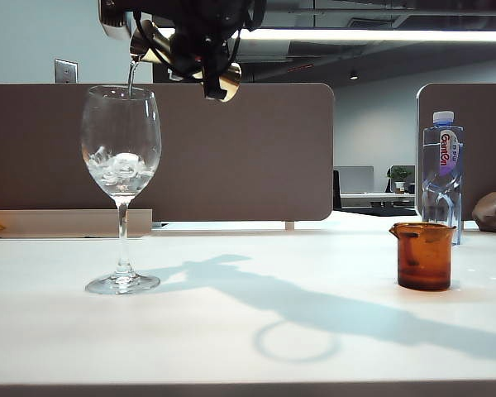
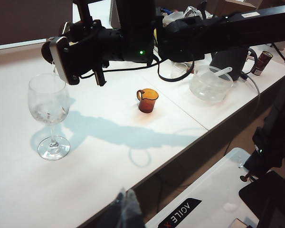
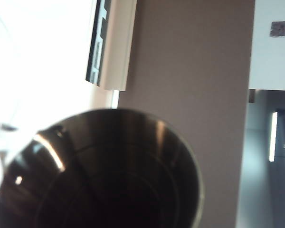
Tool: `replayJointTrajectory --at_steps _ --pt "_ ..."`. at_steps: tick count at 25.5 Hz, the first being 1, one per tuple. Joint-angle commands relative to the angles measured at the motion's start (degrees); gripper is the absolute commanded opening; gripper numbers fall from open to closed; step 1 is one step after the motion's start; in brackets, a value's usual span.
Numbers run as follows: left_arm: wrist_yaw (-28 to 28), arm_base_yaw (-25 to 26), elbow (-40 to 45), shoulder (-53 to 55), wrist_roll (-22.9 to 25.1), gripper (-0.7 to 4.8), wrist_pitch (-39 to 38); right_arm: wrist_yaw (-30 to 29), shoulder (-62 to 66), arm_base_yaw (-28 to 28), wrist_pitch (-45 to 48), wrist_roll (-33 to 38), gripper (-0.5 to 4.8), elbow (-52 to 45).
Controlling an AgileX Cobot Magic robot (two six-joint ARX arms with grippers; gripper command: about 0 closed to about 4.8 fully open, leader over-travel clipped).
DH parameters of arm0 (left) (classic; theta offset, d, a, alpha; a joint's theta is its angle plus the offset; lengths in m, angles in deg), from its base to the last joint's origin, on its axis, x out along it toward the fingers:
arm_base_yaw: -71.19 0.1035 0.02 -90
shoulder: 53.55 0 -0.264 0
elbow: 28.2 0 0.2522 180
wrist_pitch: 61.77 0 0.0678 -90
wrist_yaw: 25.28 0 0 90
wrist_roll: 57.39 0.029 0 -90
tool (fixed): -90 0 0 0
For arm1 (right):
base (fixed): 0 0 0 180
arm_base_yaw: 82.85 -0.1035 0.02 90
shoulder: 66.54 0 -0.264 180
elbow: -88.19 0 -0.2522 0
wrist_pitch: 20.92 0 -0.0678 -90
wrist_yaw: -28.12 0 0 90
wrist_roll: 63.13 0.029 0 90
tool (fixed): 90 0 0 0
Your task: Pick up the small amber measuring cup and pour the water in it into the jigger, then pick up the jigger and pour the water in it into the wine glass.
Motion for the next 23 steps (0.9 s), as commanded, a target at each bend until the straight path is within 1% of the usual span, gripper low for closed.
replayJointTrajectory --at_steps 1,4,6,8,13,16,19,23 --pt "-0.2 0.1 -0.2 0.0 0.1 -0.02 -0.2 0.2 -0.4 -0.4 4.1 -3.5 -0.05 0.4" --pt "-0.2 0.1 -0.2 0.0 0.1 -0.02 -0.2 0.2 -0.4 -0.5 6.8 -8.5 -0.05 0.4" --pt "-0.2 0.1 -0.2 0.0 0.1 -0.02 -0.2 0.0 -0.4 -0.5 8.5 -9.7 -0.05 0.4" --pt "-0.2 0.1 -0.2 0.0 0.1 -0.02 -0.2 0.0 -0.4 -0.5 11.0 -13.2 -0.05 0.4" --pt "-0.2 0.1 -0.2 0.0 0.1 -0.02 -0.2 0.0 -0.4 -0.6 14.7 -14.9 -0.05 0.4" --pt "-0.2 0.1 -0.2 0.0 0.1 -0.02 -0.2 0.2 -0.4 -0.6 15.0 -14.8 -0.05 0.4" --pt "-0.2 0.1 -0.2 0.0 0.1 -0.02 -0.2 1.0 -0.4 -0.7 14.4 -9.4 -0.05 0.4" --pt "-0.2 0.1 -0.2 0.0 0.1 -0.02 -0.2 5.7 -0.5 -0.9 13.7 3.4 -0.05 0.4"
